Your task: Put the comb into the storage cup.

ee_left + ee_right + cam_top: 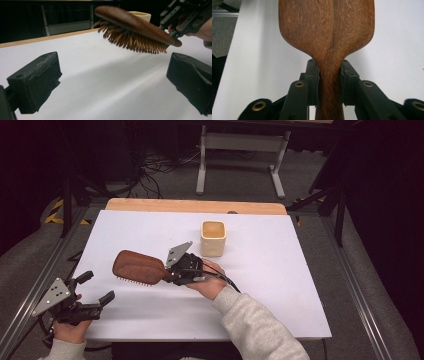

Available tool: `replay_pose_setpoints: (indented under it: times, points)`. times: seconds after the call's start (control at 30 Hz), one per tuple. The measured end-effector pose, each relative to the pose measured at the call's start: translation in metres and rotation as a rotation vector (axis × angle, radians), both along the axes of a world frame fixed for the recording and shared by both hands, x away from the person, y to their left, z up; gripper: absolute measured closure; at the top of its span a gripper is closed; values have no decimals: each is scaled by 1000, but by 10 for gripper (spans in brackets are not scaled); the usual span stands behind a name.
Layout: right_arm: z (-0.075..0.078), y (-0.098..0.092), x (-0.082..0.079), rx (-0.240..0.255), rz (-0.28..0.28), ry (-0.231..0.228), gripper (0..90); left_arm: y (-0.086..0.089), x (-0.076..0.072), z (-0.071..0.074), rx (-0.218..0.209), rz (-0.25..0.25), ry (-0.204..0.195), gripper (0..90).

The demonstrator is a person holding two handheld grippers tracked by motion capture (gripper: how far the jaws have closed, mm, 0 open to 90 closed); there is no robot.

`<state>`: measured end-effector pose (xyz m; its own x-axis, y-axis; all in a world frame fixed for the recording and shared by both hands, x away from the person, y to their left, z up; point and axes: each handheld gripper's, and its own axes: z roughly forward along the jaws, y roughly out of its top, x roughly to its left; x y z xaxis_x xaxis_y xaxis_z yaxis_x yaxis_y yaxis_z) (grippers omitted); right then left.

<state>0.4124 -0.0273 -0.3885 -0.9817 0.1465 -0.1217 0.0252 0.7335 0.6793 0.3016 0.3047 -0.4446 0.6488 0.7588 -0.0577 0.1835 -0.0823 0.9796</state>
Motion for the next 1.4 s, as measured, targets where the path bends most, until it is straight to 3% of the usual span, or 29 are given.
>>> replay_pose_setpoints:
  times: [0.13,0.5,0.6,0.73,1.0,1.07,1.4]
  points:
    - [3,-6,-2,21,-13,-15,725,-2,1,0,1,-7,5,1]
    - [17,-42,-13,150,-82,-71,724,-6,2,-1,0,-25,27,2]
    - [18,-49,-16,170,-98,-86,724,-8,4,-1,16,-21,33,3]
    - [19,-65,-22,211,-132,-114,724,-15,5,0,54,-65,18,7]
    - [17,-90,-29,269,-185,-133,724,-29,9,5,55,-125,19,24]
    - [14,-102,-33,301,-209,-136,724,-32,10,6,71,-137,18,27]
    - [4,-127,-44,354,-262,-176,723,-43,15,7,24,-178,57,28]
